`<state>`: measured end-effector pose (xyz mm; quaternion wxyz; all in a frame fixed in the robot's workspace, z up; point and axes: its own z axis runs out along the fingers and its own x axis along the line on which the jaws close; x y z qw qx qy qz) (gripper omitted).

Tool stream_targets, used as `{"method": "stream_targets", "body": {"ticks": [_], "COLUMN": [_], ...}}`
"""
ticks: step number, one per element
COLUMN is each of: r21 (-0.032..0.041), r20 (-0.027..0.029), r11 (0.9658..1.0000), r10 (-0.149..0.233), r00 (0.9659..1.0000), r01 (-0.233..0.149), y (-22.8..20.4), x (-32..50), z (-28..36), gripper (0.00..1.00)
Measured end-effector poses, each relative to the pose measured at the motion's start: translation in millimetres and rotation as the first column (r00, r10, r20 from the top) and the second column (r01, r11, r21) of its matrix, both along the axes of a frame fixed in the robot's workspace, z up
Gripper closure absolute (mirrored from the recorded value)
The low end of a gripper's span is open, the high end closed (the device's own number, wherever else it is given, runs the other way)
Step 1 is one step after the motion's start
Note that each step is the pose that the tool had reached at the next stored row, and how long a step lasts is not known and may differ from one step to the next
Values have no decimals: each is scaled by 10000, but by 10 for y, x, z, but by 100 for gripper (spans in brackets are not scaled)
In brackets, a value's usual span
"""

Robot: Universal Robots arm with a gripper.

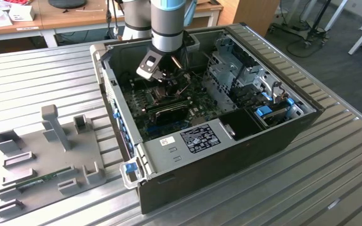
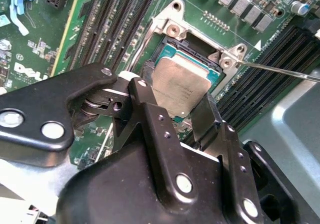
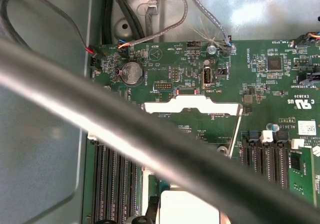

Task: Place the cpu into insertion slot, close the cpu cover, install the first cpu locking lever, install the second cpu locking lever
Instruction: 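Place the cpu into insertion slot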

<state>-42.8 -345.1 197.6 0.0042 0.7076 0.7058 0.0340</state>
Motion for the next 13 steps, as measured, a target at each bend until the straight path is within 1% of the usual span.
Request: {"method": "stream_targets", "body": {"ticks": [7, 13], "r21": [3, 5], "r20": [0, 1], "r11": [10000, 10000], "r10": [0, 1], "r00": [10000, 10000], "r01": [0, -1], "y": [0, 5], "x": [0, 1], "z": [-17, -20], "gripper": [46, 46]}}
